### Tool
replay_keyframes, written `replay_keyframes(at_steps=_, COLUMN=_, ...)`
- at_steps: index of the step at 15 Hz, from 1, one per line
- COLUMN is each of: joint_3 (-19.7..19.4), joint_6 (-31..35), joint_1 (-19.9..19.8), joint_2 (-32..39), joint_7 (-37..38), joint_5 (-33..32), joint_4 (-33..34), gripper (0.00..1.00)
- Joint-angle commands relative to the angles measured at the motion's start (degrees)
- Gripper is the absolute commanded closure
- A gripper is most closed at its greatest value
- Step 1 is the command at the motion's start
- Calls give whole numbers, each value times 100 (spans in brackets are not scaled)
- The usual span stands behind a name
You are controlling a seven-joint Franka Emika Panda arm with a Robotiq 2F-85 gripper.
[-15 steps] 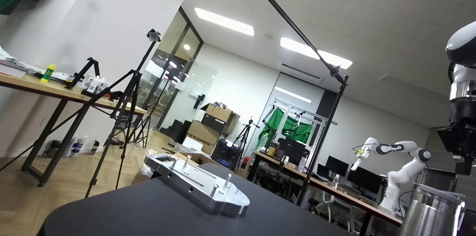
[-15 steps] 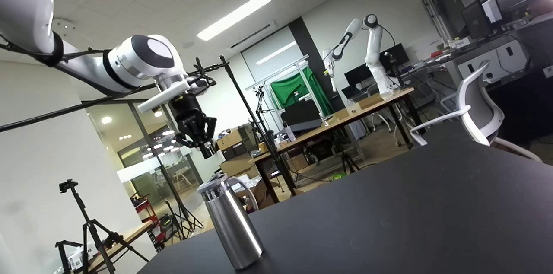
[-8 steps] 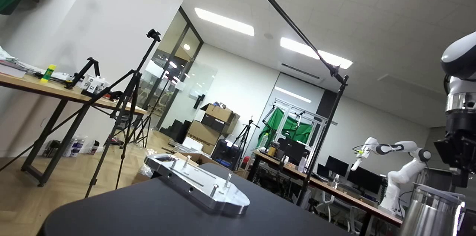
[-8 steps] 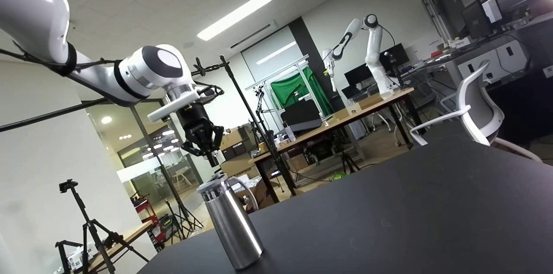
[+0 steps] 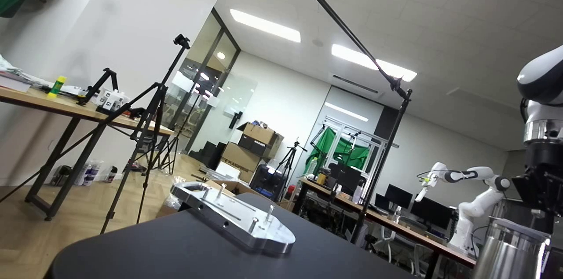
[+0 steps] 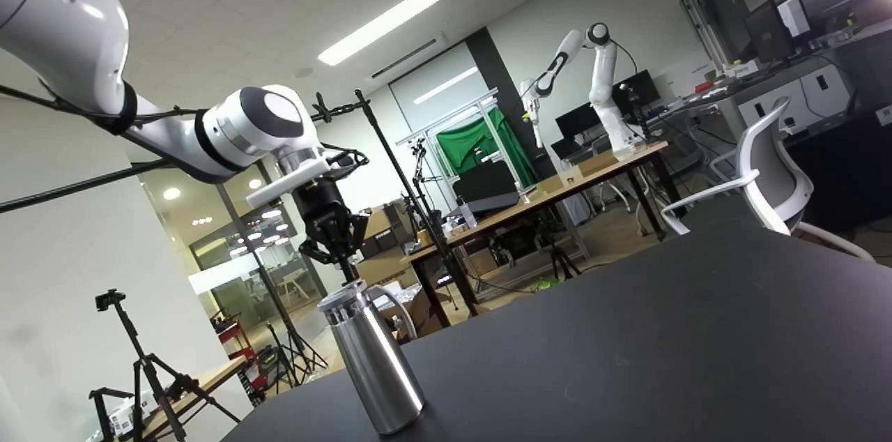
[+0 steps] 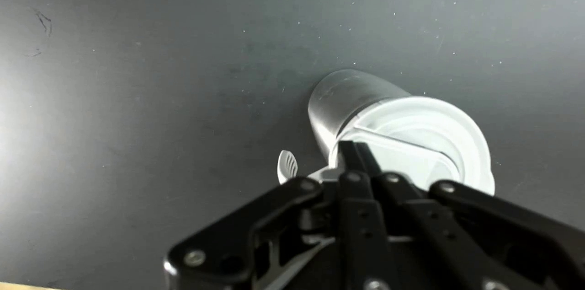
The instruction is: Close the flask lid
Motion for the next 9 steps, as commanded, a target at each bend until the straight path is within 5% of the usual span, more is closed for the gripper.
replay_keyframes(at_steps=1, joint_3=-16, joint_6=-30, joint_1=1, joint_2=106, joint_7=-5, joint_5=-79, joint_4=122, gripper=100)
replay_keyframes(at_steps=9, joint_3=-29, joint_6=70, joint_1=32, joint_2=262, joint_7=28, joint_5=-252, joint_4=106, gripper=100)
